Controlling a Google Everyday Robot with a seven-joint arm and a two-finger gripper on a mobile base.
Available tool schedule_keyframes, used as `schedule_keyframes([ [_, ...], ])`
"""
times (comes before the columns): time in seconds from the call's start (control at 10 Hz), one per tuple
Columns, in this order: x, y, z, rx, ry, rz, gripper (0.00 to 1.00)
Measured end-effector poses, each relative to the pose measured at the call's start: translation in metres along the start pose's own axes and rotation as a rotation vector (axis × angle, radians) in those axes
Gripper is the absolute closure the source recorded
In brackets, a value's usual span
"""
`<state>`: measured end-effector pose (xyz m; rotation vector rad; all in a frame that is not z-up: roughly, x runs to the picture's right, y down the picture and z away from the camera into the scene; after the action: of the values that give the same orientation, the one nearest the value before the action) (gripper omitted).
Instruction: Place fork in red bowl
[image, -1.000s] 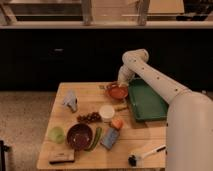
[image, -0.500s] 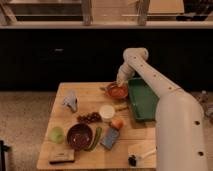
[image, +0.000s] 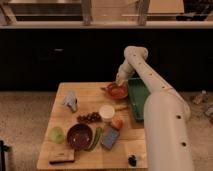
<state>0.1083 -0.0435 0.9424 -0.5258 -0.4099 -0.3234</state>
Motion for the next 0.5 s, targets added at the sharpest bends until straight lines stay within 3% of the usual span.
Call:
schedule_keyframes([
  [0.5, 0.0051, 0.0012, 0.0062, -0.046, -0.034, -0.031, 0.98],
])
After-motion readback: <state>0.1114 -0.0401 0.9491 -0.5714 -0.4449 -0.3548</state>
